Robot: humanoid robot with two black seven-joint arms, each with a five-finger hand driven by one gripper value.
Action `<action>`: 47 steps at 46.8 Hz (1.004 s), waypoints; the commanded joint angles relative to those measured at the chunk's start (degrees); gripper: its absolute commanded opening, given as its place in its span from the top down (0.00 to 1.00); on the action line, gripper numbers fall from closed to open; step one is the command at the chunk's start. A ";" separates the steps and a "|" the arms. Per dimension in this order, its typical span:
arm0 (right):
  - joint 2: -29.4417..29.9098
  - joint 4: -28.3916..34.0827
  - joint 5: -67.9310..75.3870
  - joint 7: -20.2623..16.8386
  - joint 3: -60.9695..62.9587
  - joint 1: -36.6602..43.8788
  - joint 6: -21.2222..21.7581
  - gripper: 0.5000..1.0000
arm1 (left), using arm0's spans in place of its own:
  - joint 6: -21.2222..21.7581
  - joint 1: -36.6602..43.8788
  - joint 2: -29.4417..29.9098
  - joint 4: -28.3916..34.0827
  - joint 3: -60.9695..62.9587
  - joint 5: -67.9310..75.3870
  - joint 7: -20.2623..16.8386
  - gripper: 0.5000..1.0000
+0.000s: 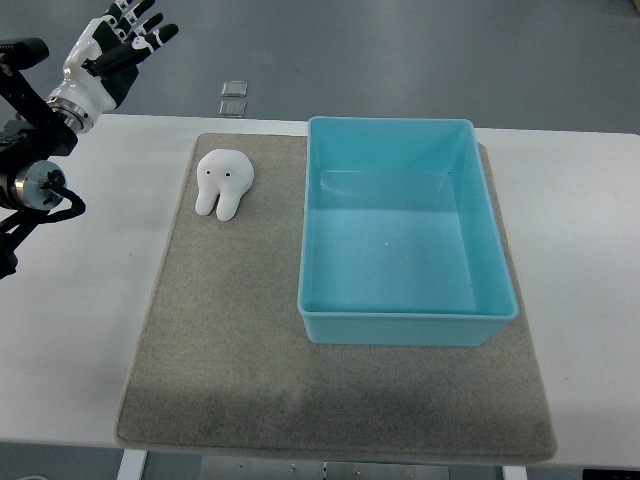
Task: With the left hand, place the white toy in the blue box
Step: 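Reach the left hand down toward the white bunny toy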
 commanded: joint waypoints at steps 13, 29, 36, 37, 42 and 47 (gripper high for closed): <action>0.00 0.00 0.00 0.00 0.00 0.05 0.00 0.13 | -0.21 -0.96 2.61 1.30 -0.07 32.81 -0.27 0.02; 0.00 0.00 0.00 0.00 0.00 0.05 -0.01 0.13 | -0.30 -0.96 4.02 0.42 0.02 54.44 -1.06 0.04; 0.00 0.00 0.00 0.00 0.00 0.05 -0.01 0.13 | 0.84 -0.96 3.76 -0.02 0.02 62.88 -2.37 0.06; 0.00 0.00 0.00 0.00 0.00 0.05 -0.01 0.13 | 1.28 -0.96 3.67 -0.20 0.11 63.59 -2.46 0.06; 0.00 0.00 0.00 0.00 0.00 0.05 0.00 0.13 | 3.30 -0.96 3.58 -0.72 0.72 66.58 -2.73 0.06; 0.00 0.00 0.00 0.00 0.00 0.05 -0.01 0.13 | 3.48 -0.96 3.58 -1.52 1.34 68.51 -3.08 0.06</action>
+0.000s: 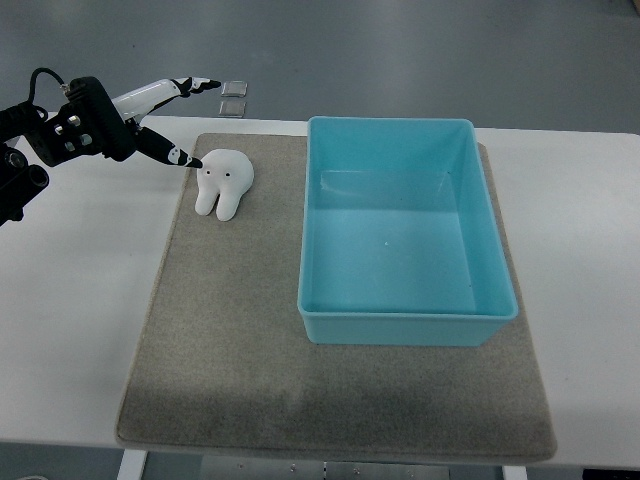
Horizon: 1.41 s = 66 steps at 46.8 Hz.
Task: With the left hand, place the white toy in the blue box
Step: 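Reach the left hand down toward the white bunny toy, then close the left hand fingers around the white bunny toy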
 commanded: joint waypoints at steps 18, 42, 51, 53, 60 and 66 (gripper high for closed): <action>0.00 0.00 0.00 0.00 0.00 0.00 -0.01 0.13 | 5.41 -0.08 -0.35 -0.49 6.30 4.87 -1.56 0.09; 0.00 0.00 0.00 0.00 0.00 -0.08 -0.01 0.13 | 7.96 -0.26 -2.99 0.22 8.15 5.05 -1.47 0.20; 0.00 0.00 0.00 0.00 0.00 0.00 -0.01 0.13 | 8.31 -0.26 -3.52 0.74 8.41 5.14 -1.47 0.22; 0.00 0.00 0.00 0.00 0.00 0.00 -0.01 0.13 | 8.31 -0.34 -3.60 1.35 8.76 5.14 -1.47 0.23; 0.00 0.00 0.00 0.00 0.00 0.00 -0.01 0.13 | 8.58 -0.61 -3.69 2.06 9.12 6.54 -1.56 0.26; 0.00 0.00 0.00 0.00 0.00 0.00 -0.01 0.13 | 10.86 -0.69 -3.69 2.94 9.38 8.30 -1.56 0.26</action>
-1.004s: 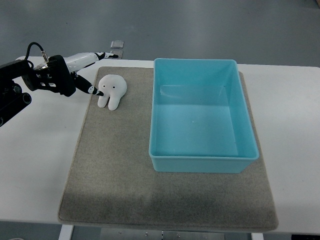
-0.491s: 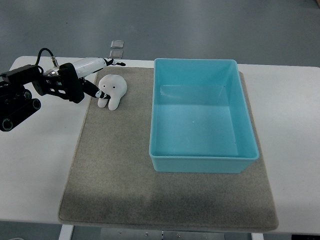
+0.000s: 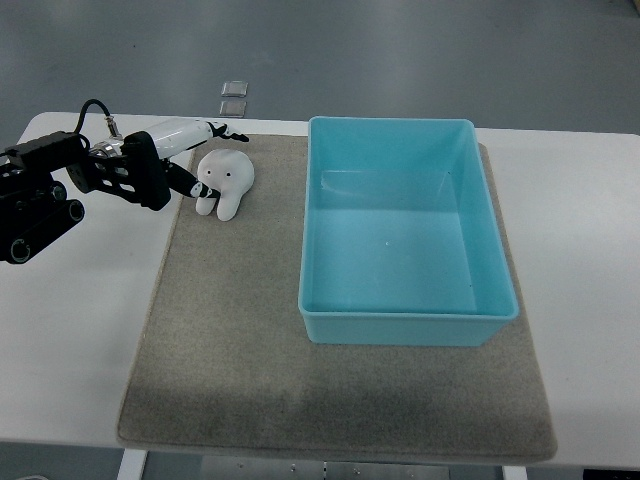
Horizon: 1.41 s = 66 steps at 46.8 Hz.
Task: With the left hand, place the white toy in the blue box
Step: 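Close the left hand fingers around the white bunny toy, then lift the bunny with the left hand and carry it over the blue box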
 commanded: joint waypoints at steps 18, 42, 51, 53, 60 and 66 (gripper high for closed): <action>0.00 0.00 0.00 0.00 0.00 0.00 0.00 0.13 | 2.23 -0.05 -1.43 0.87 2.26 1.22 -0.01 0.29; 0.00 0.00 0.00 0.00 0.00 0.00 0.00 0.13 | 2.59 -0.14 -2.14 0.96 2.44 1.57 -0.01 0.78; 0.00 0.00 0.00 0.00 0.00 0.00 0.00 0.13 | 2.59 -0.49 -1.87 0.96 2.35 2.27 -0.01 1.00; 0.00 0.00 0.00 0.00 0.00 0.00 0.00 0.13 | 2.67 -0.84 -1.70 0.96 2.43 2.19 -0.01 1.00; 0.00 0.00 0.00 0.00 0.00 0.00 0.00 0.13 | 4.95 -2.25 -0.91 0.78 1.74 1.22 0.07 1.00; 0.00 0.00 0.00 0.00 0.00 0.00 0.00 0.13 | 7.68 -5.76 0.15 -0.88 1.12 0.87 0.07 1.00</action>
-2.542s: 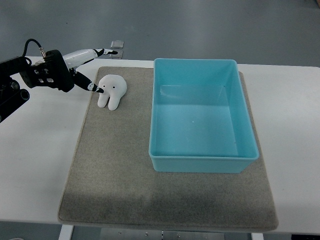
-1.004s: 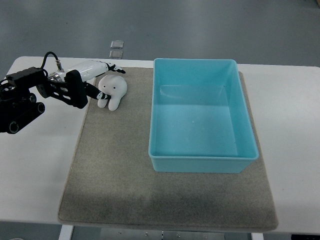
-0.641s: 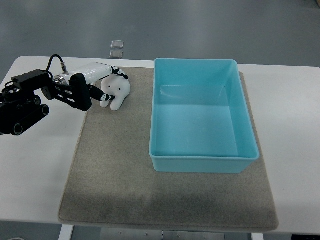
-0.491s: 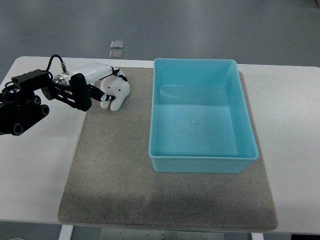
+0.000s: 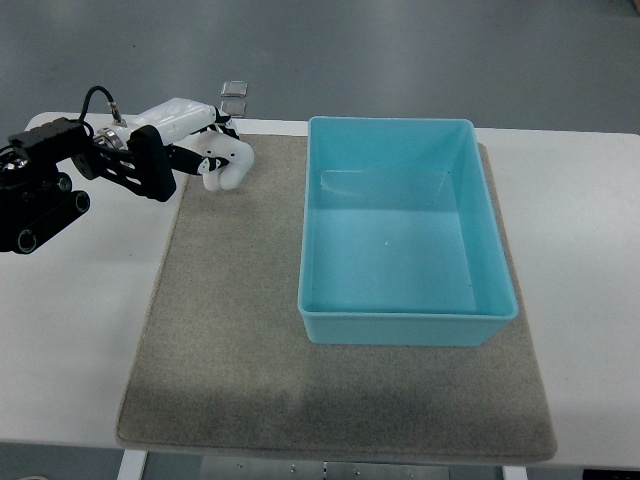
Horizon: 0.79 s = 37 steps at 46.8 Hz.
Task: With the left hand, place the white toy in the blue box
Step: 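Lift the bunny with the left hand and carry it over the blue box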
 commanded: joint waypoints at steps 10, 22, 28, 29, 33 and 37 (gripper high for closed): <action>0.00 0.00 0.00 0.00 0.00 0.00 0.00 0.13 | 0.97 -7.73 2.12 -12.34 -0.51 -0.08 -0.08 1.00; 0.00 0.00 0.00 0.00 0.00 0.00 0.00 0.13 | 0.27 -8.00 -0.25 -25.53 0.63 0.71 0.01 1.00; 0.00 0.00 0.00 0.00 0.00 -0.08 0.00 0.13 | 0.27 -7.56 -2.27 -27.03 3.62 0.71 0.01 1.00; 0.00 0.00 0.00 0.00 0.00 0.00 0.00 0.13 | 0.27 -7.56 -2.62 -27.03 4.32 0.71 0.01 1.00; 0.00 0.00 0.00 0.00 0.00 -0.08 0.00 0.13 | 0.27 -7.47 -3.59 -27.03 6.17 0.71 0.01 1.00; 0.00 0.00 0.00 0.00 0.00 0.00 0.00 0.13 | 0.27 -7.38 -4.56 -26.94 7.40 0.71 -0.08 1.00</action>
